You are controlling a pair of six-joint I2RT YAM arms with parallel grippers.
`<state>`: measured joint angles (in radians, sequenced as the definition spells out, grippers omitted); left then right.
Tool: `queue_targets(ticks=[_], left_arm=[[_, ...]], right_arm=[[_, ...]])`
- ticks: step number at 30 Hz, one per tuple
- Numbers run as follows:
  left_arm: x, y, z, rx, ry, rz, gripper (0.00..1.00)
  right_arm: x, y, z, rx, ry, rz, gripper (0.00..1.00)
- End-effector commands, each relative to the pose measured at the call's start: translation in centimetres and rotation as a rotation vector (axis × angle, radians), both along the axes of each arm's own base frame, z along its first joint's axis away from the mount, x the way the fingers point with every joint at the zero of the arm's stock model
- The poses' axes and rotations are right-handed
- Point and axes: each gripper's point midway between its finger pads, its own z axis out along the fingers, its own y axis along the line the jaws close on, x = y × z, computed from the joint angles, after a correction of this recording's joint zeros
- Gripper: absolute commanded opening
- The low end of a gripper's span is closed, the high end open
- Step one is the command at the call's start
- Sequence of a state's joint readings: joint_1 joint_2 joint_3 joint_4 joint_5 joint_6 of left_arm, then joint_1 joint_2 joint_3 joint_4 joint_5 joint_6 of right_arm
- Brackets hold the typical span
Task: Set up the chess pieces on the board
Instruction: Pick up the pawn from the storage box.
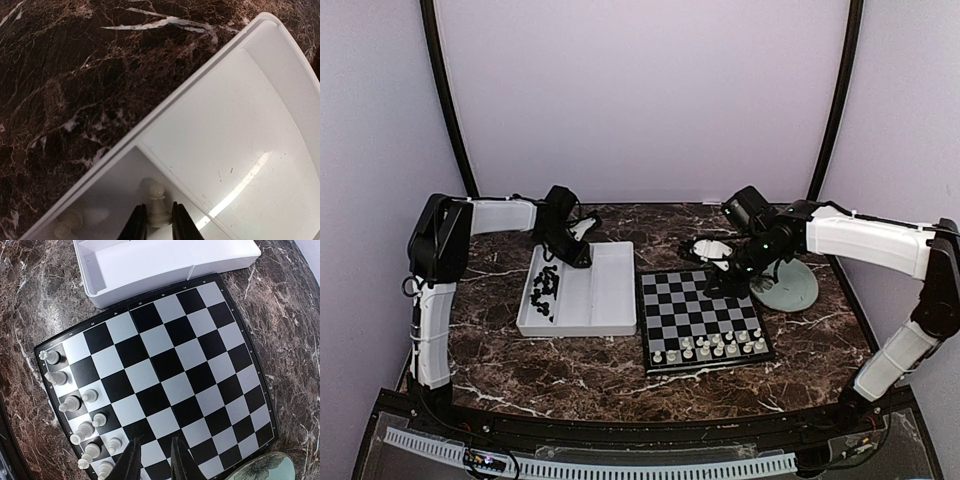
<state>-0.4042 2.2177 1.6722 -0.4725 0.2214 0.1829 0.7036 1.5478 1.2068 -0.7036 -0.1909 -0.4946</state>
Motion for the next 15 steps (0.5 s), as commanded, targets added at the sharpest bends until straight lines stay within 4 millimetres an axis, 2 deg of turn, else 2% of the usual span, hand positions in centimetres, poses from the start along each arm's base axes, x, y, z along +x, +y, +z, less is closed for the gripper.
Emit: queue_targets(ticks=[1, 4, 5, 6, 9, 11, 12, 13, 14, 15], left_arm=[[-2.4, 0.7, 1.3, 0.027, 0.039, -0.014, 0.17], [-2.8, 0.9, 3.3, 0.016, 0.007, -0.013, 0.15], [-3.2, 1.0, 3.4, 0.014, 0.009, -0.014, 0.14], [-3.4, 1.0, 4.5, 0.0, -0.003, -0.017, 0.13], [-4.5, 0.7, 6.2, -0.044, 0.004, -0.016, 0.11], [-5.6, 0.3, 8.7, -0.102, -0.015, -0.021, 0.11], [-6.3, -0.1, 9.1, -0.138, -0.008, -0.029, 0.11], [-6.8, -0.3, 11.0, -0.173, -0.041, -0.039, 0.11], [-7.7, -1.0, 11.5, -0.218, -0.039, -0.058, 0.11], [-8.3, -1.3, 13.4, -0.252, -0.077, -0.072, 0.12]], right_arm=[[0.8, 1.0, 1.2, 0.041, -0.011, 0.0, 0.23], [0.9, 1.1, 1.5, 0.046, -0.012, 0.0, 0.23], [0.8, 1.2, 1.6, 0.049, -0.009, 0.002, 0.23], [0.8, 1.3, 1.7, 0.055, -0.007, 0.004, 0.23], [0.8, 1.9, 2.4, 0.082, 0.013, 0.013, 0.23], [1.2, 2.9, 3.7, 0.13, 0.028, 0.017, 0.23], [1.2, 3.5, 4.3, 0.165, 0.047, 0.023, 0.23], [1.5, 4.1, 5.1, 0.198, 0.057, 0.022, 0.23], [1.7, 4.8, 5.8, 0.236, 0.075, 0.023, 0.23], [1.9, 5.5, 6.5, 0.272, 0.099, 0.026, 0.24]])
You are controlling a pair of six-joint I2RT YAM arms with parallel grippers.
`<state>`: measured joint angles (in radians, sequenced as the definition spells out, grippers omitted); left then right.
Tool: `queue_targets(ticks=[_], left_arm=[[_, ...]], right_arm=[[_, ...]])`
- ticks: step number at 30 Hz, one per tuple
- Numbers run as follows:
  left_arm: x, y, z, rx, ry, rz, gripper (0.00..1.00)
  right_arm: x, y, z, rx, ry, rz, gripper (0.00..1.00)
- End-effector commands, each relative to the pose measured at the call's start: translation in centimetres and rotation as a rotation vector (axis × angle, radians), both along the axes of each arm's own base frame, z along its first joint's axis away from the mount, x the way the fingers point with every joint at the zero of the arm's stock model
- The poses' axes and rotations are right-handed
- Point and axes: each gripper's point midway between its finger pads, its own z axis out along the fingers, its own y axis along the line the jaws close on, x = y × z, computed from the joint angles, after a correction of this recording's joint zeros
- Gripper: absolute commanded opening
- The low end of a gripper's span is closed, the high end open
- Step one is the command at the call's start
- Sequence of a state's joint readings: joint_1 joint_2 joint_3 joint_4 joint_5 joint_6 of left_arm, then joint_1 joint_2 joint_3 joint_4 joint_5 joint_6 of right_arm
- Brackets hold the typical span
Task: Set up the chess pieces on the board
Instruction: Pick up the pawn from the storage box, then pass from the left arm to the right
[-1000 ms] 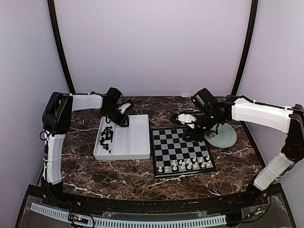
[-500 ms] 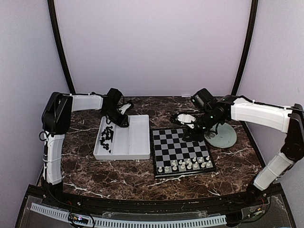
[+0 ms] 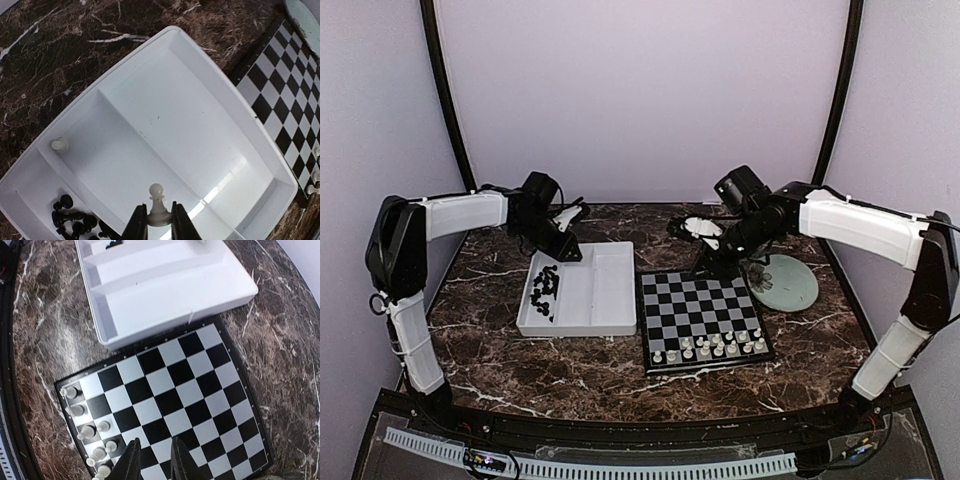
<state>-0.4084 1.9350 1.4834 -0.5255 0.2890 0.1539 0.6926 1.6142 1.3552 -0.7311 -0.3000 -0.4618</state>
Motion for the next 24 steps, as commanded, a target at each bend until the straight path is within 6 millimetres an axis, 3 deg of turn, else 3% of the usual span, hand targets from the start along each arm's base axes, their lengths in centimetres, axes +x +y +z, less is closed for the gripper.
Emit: queue_targets(ticks=[1, 2, 3, 4, 5, 6, 7, 11, 18, 24], left_arm=[[-4.1, -3.0, 7.2, -0.211, -0.083, -0.099, 0.12], [-5.3, -3.9, 9.1, -0.244, -0.121, -0.141, 0.13], [-6.2, -4.6, 9.4, -0.272, -0.14, -0.175, 0.13], [-7.2, -5.8, 11.6, -0.311, -0.21, -0.219, 0.13], [-8.2, -6.1, 11.3, -0.316, -0.216, -0.238, 0.13], [-9.2, -7.2, 13.3, -0.349, -0.279, -0.276, 0.13], [-10.0, -7.4, 13.2, -0.356, -0.284, -0.287, 0.14], [-12.4, -8.9, 15.8, -0.394, -0.377, -0.329, 0.15], [-14.0, -10.6, 16.7, -0.374, -0.424, -0.371, 0.15], [-14.1, -11.6, 16.5, -0.36, -0.413, -0.398, 0.15]], right_arm=[[0.8, 3.5, 4.2, 0.197, 0.089, 0.015, 0.24], [0.8, 4.4, 4.9, 0.238, 0.126, 0.021, 0.25], [0.9, 5.2, 5.7, 0.279, 0.161, 0.027, 0.25], [0.9, 6.1, 6.6, 0.324, 0.205, 0.038, 0.26], [1.0, 7.0, 6.7, 0.354, 0.258, 0.043, 0.26], [0.9, 7.7, 7.6, 0.392, 0.3, 0.052, 0.28], [0.8, 8.5, 7.6, 0.418, 0.36, 0.058, 0.29], [-0.3, 10.5, 8.4, 0.514, 0.602, 0.106, 0.33], [-1.8, 11.2, 9.5, 0.629, 0.827, 0.149, 0.39], [-2.0, 11.2, 9.9, 0.66, 0.883, 0.15, 0.4]])
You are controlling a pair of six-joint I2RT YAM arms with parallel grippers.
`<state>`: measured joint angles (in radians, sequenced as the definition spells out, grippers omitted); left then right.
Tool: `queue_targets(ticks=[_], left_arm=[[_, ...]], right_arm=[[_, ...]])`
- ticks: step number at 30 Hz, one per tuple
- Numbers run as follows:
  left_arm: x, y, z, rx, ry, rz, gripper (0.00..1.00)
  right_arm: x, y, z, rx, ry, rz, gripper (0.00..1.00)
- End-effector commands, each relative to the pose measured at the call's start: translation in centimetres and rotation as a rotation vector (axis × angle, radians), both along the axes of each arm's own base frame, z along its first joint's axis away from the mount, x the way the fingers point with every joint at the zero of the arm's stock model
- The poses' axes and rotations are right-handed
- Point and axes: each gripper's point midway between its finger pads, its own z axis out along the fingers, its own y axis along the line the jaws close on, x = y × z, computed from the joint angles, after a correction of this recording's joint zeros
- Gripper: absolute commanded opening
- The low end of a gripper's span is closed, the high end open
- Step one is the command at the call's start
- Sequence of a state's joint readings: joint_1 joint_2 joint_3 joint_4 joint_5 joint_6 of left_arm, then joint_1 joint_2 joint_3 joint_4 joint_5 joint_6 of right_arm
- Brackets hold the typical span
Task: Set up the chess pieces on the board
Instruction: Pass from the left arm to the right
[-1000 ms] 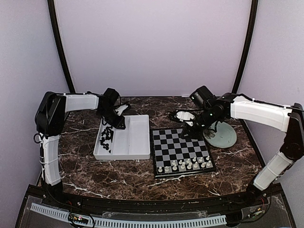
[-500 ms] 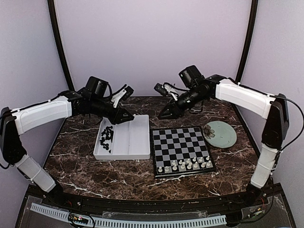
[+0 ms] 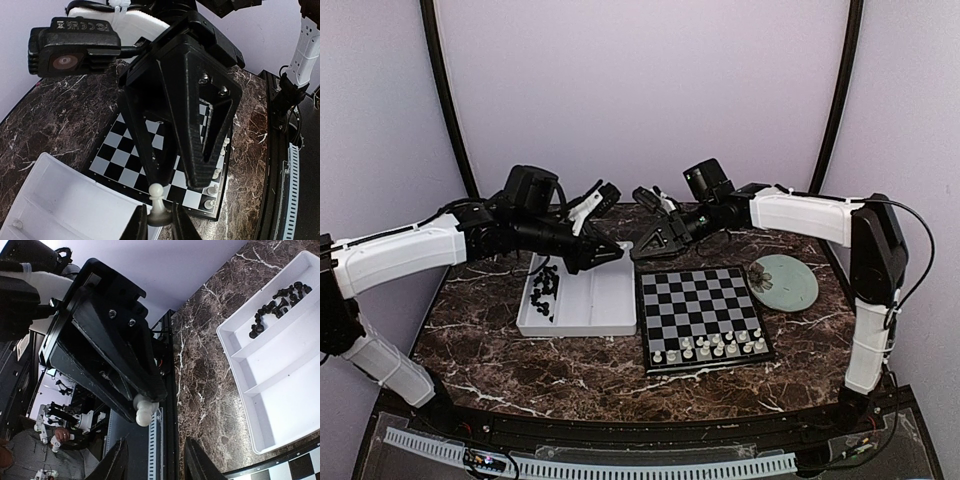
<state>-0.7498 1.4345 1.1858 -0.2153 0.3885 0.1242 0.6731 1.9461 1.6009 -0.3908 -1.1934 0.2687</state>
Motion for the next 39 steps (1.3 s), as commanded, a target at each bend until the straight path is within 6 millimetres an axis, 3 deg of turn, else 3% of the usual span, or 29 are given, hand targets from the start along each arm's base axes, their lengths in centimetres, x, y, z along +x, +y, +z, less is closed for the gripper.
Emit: queue_targets(ticks=[1, 11, 23, 30, 39], left_arm=[[0.1, -0.7, 1.4, -0.011, -0.043, -0.015, 0.15], [0.0, -1.6, 1.2, -0.006, -0.041, -0.035, 0.15], [0.2, -1.9, 0.7, 0.004, -0.04, -0.042, 0.16], [0.0, -2.0, 0.7, 0.005, -0.043, -0.048, 0.18], [-0.7, -1.1, 1.2, 0.02, -0.066, -0.052, 0.44]], right_arm=[[-0.4, -0.1, 2.9, 0.087, 0.021, 0.031, 0.4], [-0.1, 0.2, 2.9, 0.096, 0.038, 0.032, 0.36], [-0.2, 0.1, 2.7, 0.1, 0.04, 0.027, 0.15], [0.4, 0.1, 2.5, 0.08, -0.005, 0.002, 0.09], [1.7, -0.8, 1.7, -0.01, -0.194, -0.061, 0.08]])
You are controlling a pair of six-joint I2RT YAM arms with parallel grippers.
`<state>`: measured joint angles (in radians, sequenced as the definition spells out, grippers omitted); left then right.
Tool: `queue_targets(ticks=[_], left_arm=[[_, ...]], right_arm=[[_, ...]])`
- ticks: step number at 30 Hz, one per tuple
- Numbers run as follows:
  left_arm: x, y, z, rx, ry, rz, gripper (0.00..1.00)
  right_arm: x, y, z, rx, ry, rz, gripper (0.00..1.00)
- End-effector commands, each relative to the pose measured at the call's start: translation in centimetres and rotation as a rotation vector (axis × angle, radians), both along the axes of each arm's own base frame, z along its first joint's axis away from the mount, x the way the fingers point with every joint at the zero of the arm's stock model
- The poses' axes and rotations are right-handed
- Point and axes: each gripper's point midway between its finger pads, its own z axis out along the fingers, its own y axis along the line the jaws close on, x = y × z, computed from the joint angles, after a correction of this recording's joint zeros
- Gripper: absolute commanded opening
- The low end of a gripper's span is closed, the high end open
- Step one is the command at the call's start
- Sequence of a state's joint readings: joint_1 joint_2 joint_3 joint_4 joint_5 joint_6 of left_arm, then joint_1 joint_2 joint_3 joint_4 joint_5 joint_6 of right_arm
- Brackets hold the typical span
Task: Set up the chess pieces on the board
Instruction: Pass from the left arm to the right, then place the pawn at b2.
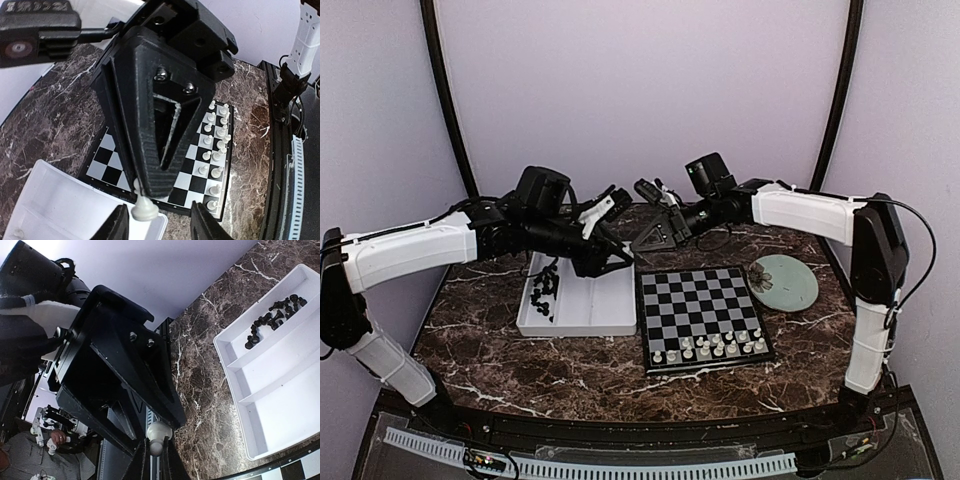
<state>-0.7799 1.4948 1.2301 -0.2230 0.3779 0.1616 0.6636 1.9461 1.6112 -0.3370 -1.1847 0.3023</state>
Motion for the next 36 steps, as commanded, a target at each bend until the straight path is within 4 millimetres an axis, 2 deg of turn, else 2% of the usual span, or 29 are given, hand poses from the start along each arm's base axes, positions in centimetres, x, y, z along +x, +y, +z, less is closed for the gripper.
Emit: queue_targets(ticks=[1, 7, 9, 13, 16, 20, 29, 36], left_arm=[[-0.9, 0.9, 2.7, -0.019, -0.071, -0.011, 0.46], [-1.0, 3.2, 4.4, -0.01, -0.143, 0.066, 0.53], [0.1, 4.3, 4.4, 0.004, -0.168, 0.154, 0.58], [2.5, 5.8, 3.3, 0.018, -0.173, 0.311, 0.66], [4.1, 6.1, 2.0, 0.032, -0.12, 0.387, 0.66], [5.3, 5.7, 0.8, 0.048, -0.073, 0.416, 0.66], [5.9, 5.4, 0.0, 0.058, -0.04, 0.429, 0.66], [6.0, 5.7, -0.5, 0.065, -0.035, 0.438, 0.67]], right_arm=[[0.9, -1.4, 0.4, -0.057, -0.227, -0.044, 0.08], [0.9, -5.1, -4.3, -0.273, -0.508, -0.063, 0.09], [0.6, -6.5, -6.4, -0.342, -0.582, -0.063, 0.09], [-0.5, -8.0, -8.9, -0.449, -0.709, -0.023, 0.09], [-1.7, -8.4, -10.4, -0.524, -0.81, 0.023, 0.09], [-3.1, -8.5, -12.6, -0.597, -0.89, 0.086, 0.09], [-5.3, -7.6, -15.6, -0.66, -0.97, 0.187, 0.09], [-6.2, -7.4, -16.9, -0.688, -0.988, 0.238, 0.09]])
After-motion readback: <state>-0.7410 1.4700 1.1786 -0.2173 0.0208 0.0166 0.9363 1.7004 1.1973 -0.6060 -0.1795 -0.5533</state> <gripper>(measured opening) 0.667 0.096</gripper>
